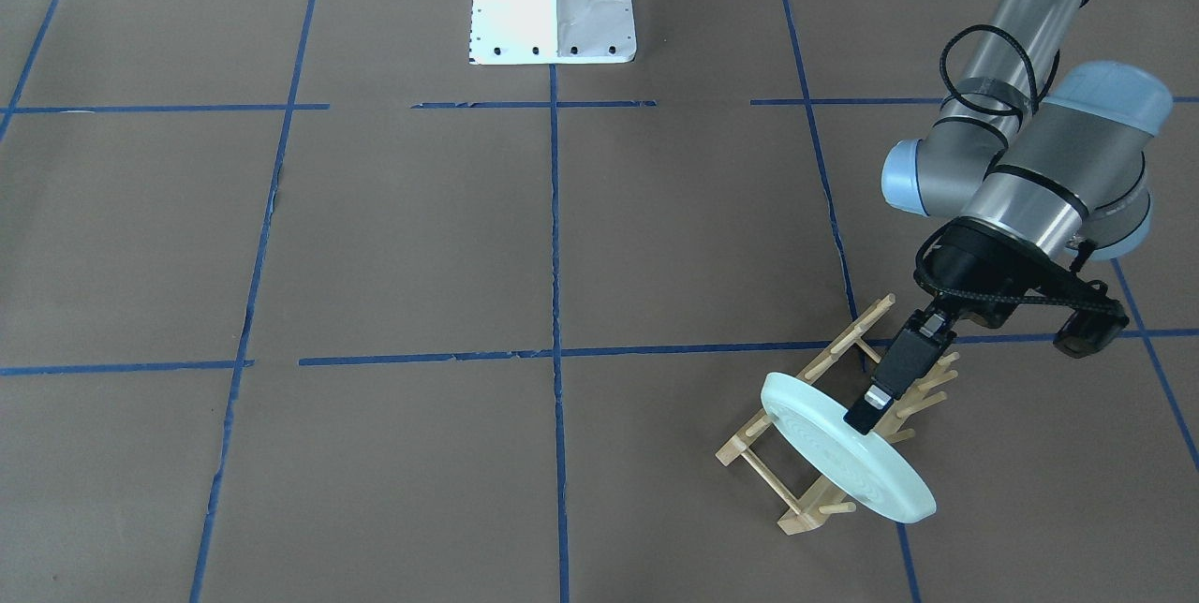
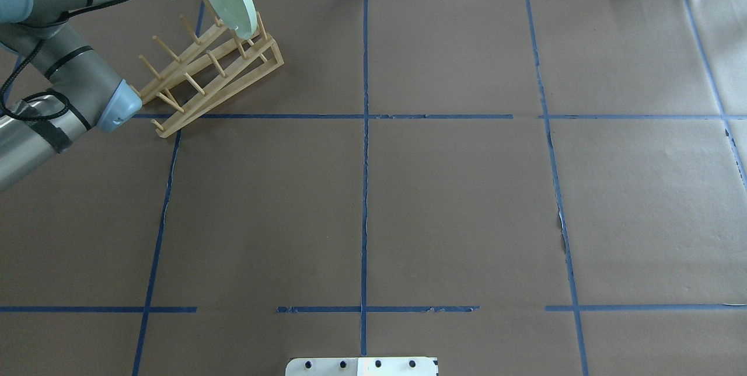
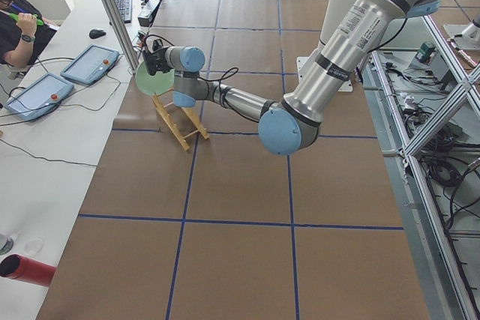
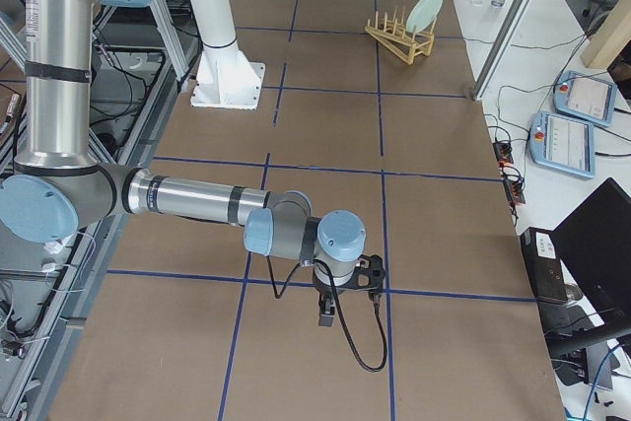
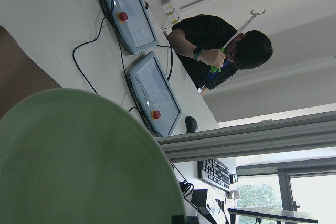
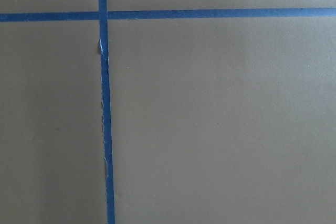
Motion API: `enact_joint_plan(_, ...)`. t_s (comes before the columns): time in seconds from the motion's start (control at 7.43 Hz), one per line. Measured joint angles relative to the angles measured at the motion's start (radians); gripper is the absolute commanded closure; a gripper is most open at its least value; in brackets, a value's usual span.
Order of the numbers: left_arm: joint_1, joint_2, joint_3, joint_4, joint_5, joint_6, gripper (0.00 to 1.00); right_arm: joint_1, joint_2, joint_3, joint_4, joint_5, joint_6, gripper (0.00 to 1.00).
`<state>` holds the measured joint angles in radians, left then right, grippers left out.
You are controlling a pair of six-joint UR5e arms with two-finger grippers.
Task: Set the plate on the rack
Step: 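Lower the upright plate into a slot of the wooden rack with the left gripper, then open the left gripper and pull it back from the plate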
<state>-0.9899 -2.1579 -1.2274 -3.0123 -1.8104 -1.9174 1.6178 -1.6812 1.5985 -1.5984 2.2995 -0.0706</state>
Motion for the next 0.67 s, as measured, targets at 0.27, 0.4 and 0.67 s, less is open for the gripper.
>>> enact_joint_plan(0.27, 0.021, 0.014, 0.003, -0.010, 0.018, 0.001, 1.00, 0.000, 0.000, 0.000, 0.000, 0.000, 0.000, 0.00)
enact_joint_plan(0.4, 0.024, 0.018, 0.004, -0.013, 0.022, 0.001, 0.37, 0.000, 0.000, 0.000, 0.000, 0.000, 0.000, 0.00)
enact_joint_plan(0.67, 0.025, 0.022, 0.004, -0.013, 0.024, 0.003, 0.00, 0.000, 0.000, 0.000, 0.000, 0.000, 0.000, 0.00)
